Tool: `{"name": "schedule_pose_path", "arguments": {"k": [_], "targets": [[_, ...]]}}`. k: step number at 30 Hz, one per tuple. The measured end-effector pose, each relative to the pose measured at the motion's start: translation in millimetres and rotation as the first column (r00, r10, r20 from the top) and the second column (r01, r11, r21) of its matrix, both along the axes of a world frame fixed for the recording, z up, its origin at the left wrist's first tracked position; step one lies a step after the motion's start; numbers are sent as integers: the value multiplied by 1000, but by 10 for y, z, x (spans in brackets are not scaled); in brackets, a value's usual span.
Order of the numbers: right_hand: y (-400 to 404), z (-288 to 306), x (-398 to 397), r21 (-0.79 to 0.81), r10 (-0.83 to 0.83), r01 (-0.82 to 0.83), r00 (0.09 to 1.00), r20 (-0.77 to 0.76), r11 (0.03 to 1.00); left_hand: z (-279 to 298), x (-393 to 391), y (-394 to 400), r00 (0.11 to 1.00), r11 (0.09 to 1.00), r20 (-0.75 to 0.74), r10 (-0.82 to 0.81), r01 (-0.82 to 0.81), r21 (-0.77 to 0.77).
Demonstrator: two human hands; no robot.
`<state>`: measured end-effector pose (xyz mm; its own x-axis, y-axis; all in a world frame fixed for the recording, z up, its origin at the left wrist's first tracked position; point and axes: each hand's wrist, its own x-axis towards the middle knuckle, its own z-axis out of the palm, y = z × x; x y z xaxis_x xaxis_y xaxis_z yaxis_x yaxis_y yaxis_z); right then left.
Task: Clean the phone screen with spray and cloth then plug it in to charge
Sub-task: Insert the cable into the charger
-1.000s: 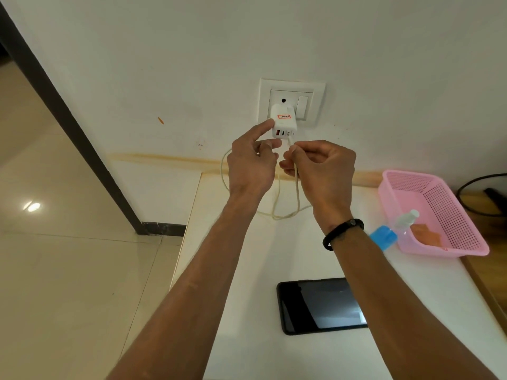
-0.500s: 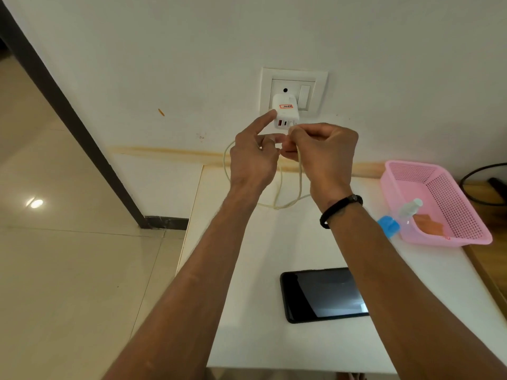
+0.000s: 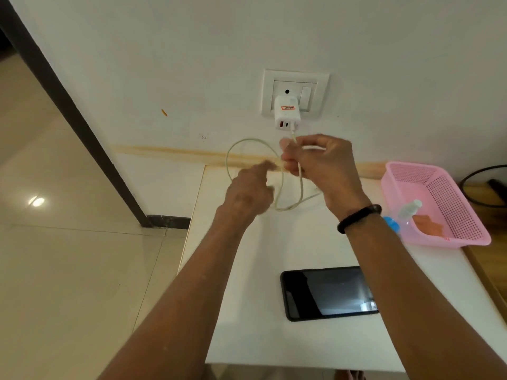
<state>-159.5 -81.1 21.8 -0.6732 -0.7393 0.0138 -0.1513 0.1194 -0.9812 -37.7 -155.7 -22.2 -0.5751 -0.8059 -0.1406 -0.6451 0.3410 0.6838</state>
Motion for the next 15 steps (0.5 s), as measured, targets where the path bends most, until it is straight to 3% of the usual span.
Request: {"name": "schedule_pose_path", "arguments": {"k": [2,4,7,10,12,15], "targets": [[170,-115,12,248,143,-99,976,-166,964,-142,-7,17,974,997,212,-81,79,14],[293,-199,53,446,217,-50,918,-333,894,-220,-31,43,962,995,259,-83,93,-30],[461,-158,115,485,148,138,850,-506,863,-239,-52,104,960,987,267,-80,114,-112],[746,-199,248,484,115,149,873,-473,863,-152,-18,146,957,983,266,-115,148,-107],[897,-293,363,506,156,51,921,-357,861,-51,40,177,976,989,197,-98,118,-93],[873,-350,410,394,162,-84,972,-169,915,137,239,303,995,990,87,-49,61,-130]]}}
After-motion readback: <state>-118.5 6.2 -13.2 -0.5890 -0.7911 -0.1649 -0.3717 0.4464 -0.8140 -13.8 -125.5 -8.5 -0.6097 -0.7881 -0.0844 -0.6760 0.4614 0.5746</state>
